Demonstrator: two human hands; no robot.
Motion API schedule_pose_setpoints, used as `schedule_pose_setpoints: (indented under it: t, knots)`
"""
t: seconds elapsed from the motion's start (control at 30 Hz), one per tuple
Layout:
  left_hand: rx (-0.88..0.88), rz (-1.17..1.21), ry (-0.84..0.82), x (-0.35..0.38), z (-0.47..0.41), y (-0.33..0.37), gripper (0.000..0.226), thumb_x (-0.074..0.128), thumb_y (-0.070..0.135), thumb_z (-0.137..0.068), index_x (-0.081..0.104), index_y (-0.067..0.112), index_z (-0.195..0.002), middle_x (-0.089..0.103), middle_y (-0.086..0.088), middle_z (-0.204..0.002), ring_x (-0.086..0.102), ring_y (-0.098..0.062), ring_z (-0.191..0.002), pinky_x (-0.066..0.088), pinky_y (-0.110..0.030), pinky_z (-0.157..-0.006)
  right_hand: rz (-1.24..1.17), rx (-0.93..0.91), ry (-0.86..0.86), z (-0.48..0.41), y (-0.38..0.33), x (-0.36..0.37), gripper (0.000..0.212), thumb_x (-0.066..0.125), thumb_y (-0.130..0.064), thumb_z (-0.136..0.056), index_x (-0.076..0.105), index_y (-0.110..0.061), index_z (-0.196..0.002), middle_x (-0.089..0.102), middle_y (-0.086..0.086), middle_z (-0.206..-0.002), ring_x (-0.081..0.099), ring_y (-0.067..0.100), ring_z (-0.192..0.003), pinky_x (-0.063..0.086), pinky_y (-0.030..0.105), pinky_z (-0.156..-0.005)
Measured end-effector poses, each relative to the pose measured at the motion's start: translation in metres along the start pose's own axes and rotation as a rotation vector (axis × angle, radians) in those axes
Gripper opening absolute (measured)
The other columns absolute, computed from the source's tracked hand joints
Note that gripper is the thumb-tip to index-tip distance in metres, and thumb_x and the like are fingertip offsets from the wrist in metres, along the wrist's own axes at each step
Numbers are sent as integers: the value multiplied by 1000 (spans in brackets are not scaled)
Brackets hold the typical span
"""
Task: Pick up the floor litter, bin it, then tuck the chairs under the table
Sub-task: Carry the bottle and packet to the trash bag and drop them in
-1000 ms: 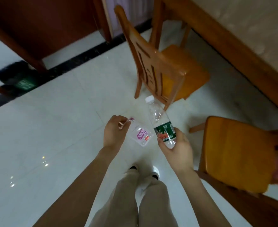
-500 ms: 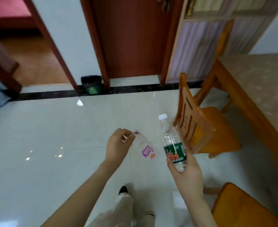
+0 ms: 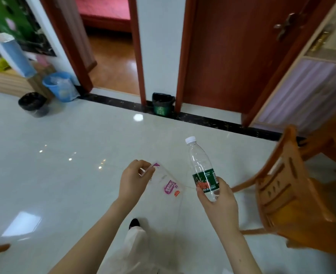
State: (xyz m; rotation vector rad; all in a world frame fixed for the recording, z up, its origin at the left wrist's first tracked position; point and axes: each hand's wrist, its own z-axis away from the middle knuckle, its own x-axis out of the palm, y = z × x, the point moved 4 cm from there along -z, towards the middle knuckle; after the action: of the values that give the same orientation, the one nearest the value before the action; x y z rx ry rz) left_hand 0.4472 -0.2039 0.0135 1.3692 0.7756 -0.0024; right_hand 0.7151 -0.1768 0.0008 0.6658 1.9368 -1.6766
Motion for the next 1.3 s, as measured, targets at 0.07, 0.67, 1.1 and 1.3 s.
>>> schedule_pose_setpoints:
  t: [0.07, 0.67, 1.1, 1.3]
  knots:
    - [-28, -14, 28, -21, -19, -17, 14, 67, 24, -87, 64, 28, -74, 61, 8, -80, 55, -7, -70, 46, -28, -65, -19, -30, -35, -18, -19, 28, 45, 68, -54, -76, 57, -26, -110, 59, -13, -91, 56, 4, -83, 45, 20, -66]
    - [-94, 5, 90, -136, -295, -94, 12, 66, 26, -86, 64, 27, -74, 61, 8, -79, 58, -8, -69, 44, -24, -62, -43, -23, -111, -222, -148, 225, 41, 72, -47, -79, 58, -27, -112, 62, -13, -95, 59, 3, -85, 50, 23, -68]
    - [-121, -59, 91, -81, -532, -84, 10, 66, 25, -88, 65, 26, -78, 62, 9, -81, 57, -4, -71, 41, -17, -60, 12, -21, -103, -471, -135, 302, 43, 71, -51, -78, 58, -25, -110, 62, -12, -91, 59, 6, -82, 53, 27, -66]
    - [-19, -195, 66, -55, -663, -41, 6, 64, 29, -90, 63, 24, -87, 59, 8, -86, 56, -9, -75, 40, -16, -62, 0, -43, -120, -606, -152, 321, 48, 72, -50, -79, 58, -22, -117, 62, -10, -94, 59, 6, -84, 49, 22, -67]
